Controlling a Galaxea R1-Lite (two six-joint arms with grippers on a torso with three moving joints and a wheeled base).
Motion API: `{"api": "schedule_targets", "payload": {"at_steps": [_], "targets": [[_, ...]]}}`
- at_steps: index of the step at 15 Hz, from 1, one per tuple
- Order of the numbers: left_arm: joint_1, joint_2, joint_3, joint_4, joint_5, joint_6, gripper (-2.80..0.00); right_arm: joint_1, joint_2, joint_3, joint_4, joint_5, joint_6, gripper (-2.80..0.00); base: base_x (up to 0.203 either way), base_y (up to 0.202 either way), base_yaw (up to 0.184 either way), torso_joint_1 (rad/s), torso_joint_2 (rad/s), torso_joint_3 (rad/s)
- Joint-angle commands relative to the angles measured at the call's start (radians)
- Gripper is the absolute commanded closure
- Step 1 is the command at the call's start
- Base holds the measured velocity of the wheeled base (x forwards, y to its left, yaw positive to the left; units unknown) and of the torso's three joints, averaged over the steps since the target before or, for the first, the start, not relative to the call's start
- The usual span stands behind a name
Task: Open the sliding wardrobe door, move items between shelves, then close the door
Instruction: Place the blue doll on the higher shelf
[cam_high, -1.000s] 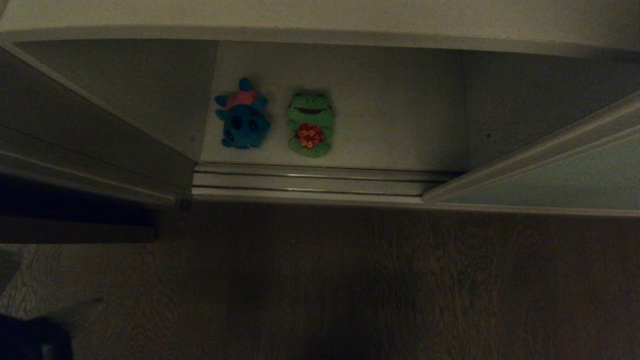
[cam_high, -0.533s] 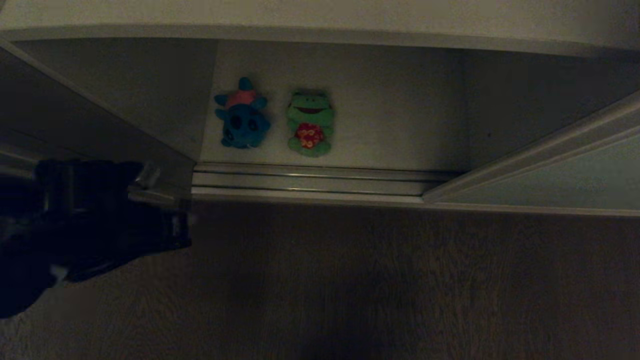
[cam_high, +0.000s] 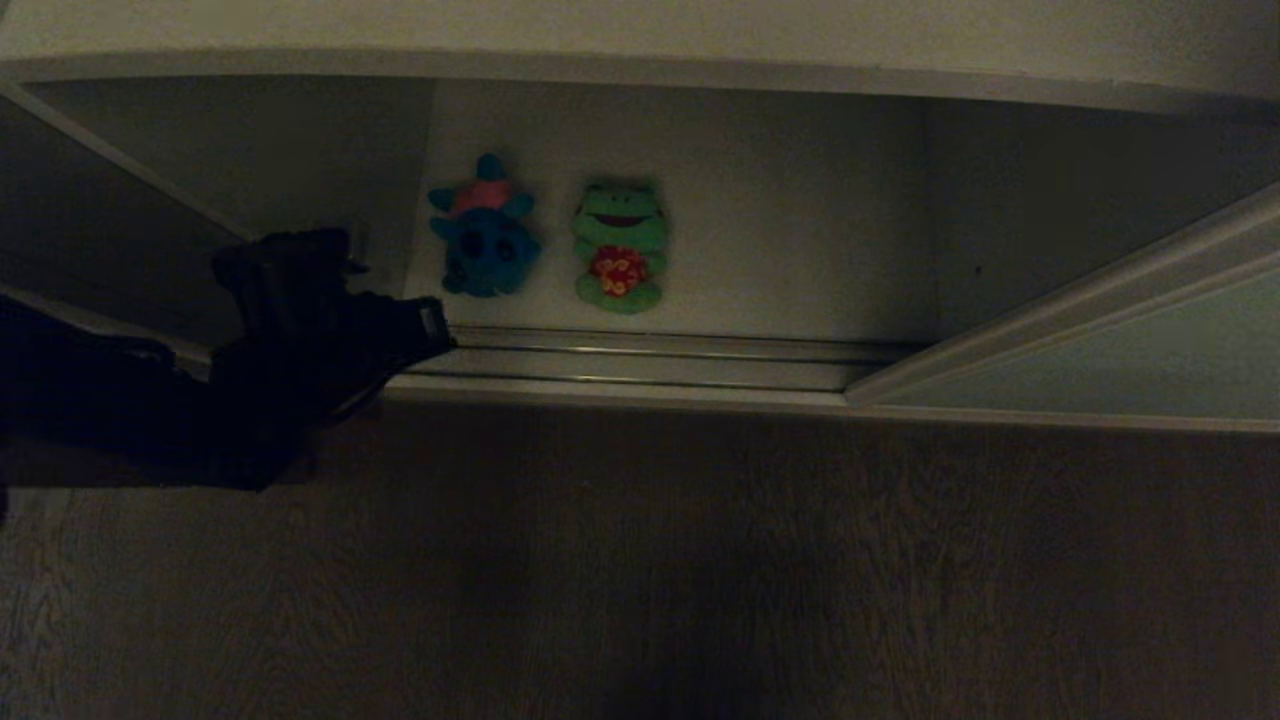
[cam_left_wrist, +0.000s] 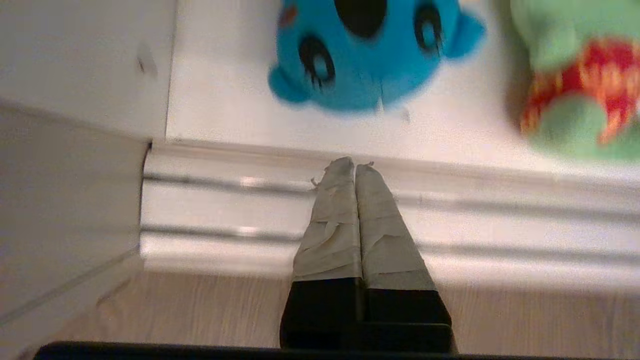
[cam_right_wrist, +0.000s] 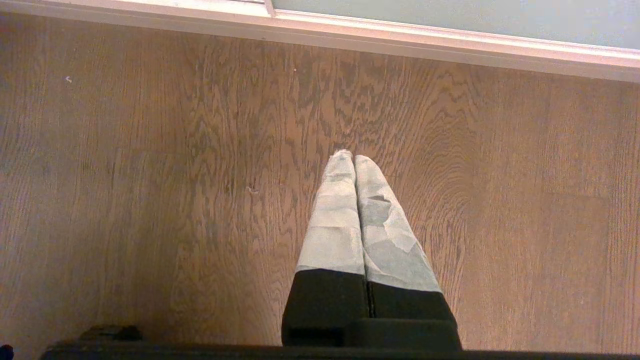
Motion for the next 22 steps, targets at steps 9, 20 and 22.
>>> {"api": "schedule_targets", "payload": {"at_steps": [9, 20, 22], "targets": [[-0.009, 0.235, -0.335, -0.052, 0.117, -0.128, -2.8, 0.0, -0.003, 0.0, -0.001, 0.0, 0.0, 0.0, 0.0, 0.0, 0.0, 0.0, 0.0, 0.0], [-0.05, 0.564, -0.741, -0.055, 0.18, -0.202, 0.0, 0.0, -0.003, 0.0, -0.001, 0.0, 0.0, 0.0, 0.0, 0.0, 0.0, 0.0, 0.0, 0.0], [-0.051, 0.58, -0.789, -0.055, 0.216, -0.202, 0.0, 0.0, -0.003, 0.0, -0.001, 0.0, 0.0, 0.0, 0.0, 0.0, 0.0, 0.0, 0.0, 0.0]]}}
